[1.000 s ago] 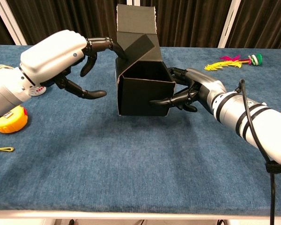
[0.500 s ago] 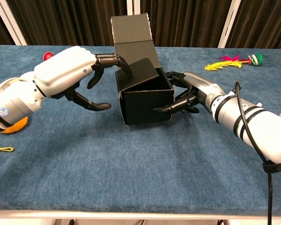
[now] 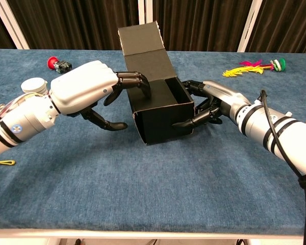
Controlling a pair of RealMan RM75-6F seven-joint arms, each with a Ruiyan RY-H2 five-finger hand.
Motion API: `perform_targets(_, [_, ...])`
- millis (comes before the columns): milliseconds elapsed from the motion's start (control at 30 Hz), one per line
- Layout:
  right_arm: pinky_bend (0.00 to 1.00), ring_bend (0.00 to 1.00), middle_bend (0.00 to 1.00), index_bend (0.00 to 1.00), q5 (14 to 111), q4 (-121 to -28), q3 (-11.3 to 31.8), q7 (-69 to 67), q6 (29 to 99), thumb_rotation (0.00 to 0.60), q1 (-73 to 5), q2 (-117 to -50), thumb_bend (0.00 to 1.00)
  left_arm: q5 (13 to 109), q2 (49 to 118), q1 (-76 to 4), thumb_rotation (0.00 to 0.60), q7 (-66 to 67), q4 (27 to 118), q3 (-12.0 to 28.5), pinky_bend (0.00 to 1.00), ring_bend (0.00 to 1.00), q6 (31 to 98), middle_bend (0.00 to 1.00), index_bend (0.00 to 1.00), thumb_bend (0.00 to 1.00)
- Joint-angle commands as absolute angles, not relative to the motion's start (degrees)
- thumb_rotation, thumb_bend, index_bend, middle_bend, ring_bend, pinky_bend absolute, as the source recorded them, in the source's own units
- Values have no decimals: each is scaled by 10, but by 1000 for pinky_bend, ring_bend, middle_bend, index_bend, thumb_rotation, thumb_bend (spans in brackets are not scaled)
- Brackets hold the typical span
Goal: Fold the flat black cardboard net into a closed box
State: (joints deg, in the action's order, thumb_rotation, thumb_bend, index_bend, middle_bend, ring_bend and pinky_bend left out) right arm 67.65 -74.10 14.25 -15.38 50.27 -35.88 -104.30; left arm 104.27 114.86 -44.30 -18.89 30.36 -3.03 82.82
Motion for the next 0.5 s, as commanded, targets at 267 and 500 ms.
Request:
perform_targets(267, [1000,756,353,223,687,-743,139,-172,507,600,-354,-1039,176,1045,1141,-449,600,-158,317,-42,998,710,831,405,402,162])
perform_targets(500, [1000,756,347,210,689,-746,137,-176,505,600,-353,-1034,176,1049,1131,-459,600,-136,327,-55,999,710,805,388,421,160])
